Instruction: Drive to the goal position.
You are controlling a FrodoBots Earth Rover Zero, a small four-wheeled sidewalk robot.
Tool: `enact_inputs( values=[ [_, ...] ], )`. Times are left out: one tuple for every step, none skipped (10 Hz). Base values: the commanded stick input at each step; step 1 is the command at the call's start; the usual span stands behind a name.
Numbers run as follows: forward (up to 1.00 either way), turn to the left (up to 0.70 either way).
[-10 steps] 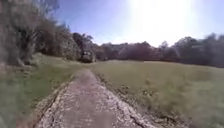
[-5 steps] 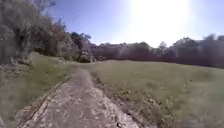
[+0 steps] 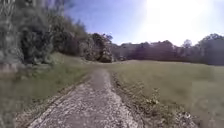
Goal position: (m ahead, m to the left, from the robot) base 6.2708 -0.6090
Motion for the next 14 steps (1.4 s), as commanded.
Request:
enact_inputs(
  values=[
    [0.00,0.00],
    [0.00,0.00],
    [0.00,0.00],
    [0.00,0.00],
    [0.00,0.00],
    [0.00,0.00],
    [0.00,0.00],
    [0.00,0.00],
    [0.70,0.00],
    [0.70,0.00],
    [0.70,0.00],
    [0.70,0.00],
    [0.70,0.00],
    [0.70,0.00]
  ],
)
